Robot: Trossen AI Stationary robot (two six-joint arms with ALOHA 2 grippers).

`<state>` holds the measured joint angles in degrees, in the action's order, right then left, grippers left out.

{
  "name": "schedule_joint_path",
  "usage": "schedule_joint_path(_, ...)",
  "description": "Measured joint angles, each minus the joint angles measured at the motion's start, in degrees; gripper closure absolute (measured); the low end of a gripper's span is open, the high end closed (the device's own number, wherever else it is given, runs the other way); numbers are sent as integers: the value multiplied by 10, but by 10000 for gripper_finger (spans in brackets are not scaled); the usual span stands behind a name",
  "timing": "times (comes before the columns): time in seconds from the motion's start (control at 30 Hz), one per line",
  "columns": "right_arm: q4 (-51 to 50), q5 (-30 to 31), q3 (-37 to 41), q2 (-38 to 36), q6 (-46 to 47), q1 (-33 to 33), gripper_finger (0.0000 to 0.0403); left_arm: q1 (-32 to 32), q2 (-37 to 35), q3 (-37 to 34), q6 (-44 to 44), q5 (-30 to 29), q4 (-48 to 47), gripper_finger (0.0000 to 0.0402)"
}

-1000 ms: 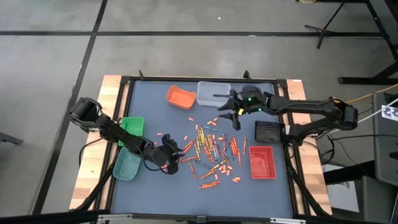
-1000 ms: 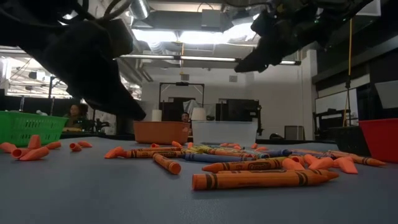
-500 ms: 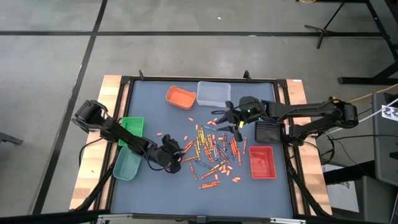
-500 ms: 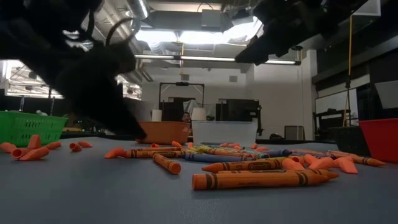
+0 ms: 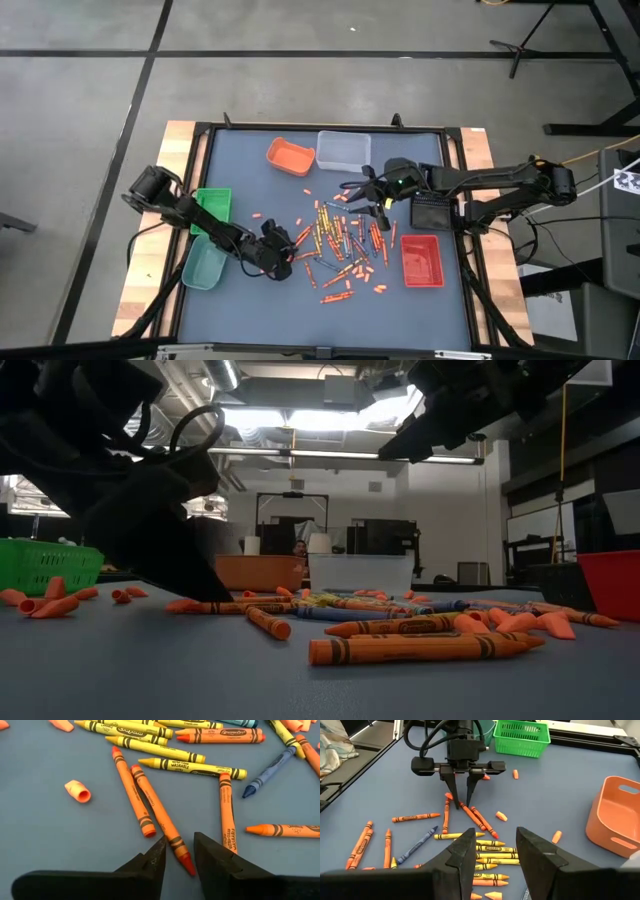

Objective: Sort crayons
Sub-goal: Put the red crayon into the orange bin

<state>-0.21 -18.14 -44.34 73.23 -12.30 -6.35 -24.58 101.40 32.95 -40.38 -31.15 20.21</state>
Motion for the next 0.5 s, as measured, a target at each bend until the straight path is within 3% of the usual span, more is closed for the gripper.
schedule_joint_path(0.5, -34, 6, 0, 0, 0, 0, 265, 0, 2, 0, 0, -8, -2, 383)
